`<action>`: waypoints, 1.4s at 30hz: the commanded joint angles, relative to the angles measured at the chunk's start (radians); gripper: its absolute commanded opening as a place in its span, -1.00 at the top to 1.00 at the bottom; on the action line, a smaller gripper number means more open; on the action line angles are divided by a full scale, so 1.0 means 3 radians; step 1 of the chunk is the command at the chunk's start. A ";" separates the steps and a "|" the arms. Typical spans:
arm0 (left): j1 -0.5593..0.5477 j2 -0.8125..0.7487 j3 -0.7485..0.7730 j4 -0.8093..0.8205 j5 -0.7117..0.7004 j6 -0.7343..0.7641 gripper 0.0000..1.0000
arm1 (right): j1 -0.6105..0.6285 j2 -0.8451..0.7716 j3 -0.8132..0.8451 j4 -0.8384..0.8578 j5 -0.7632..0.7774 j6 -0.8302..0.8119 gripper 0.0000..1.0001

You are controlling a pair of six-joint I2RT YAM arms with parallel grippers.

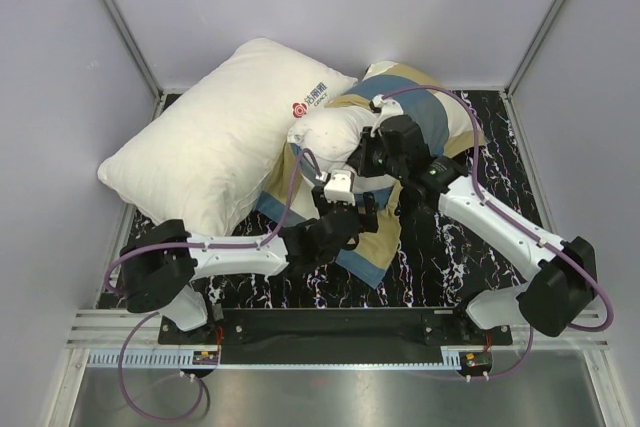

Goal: Remove the pillowcase from the pillow

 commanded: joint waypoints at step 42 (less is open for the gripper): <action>-0.0567 -0.0923 -0.2059 0.0998 0.0218 -0.0586 1.00 | -0.0871 -0.0107 0.1048 -0.0104 0.0256 -0.0247 1.00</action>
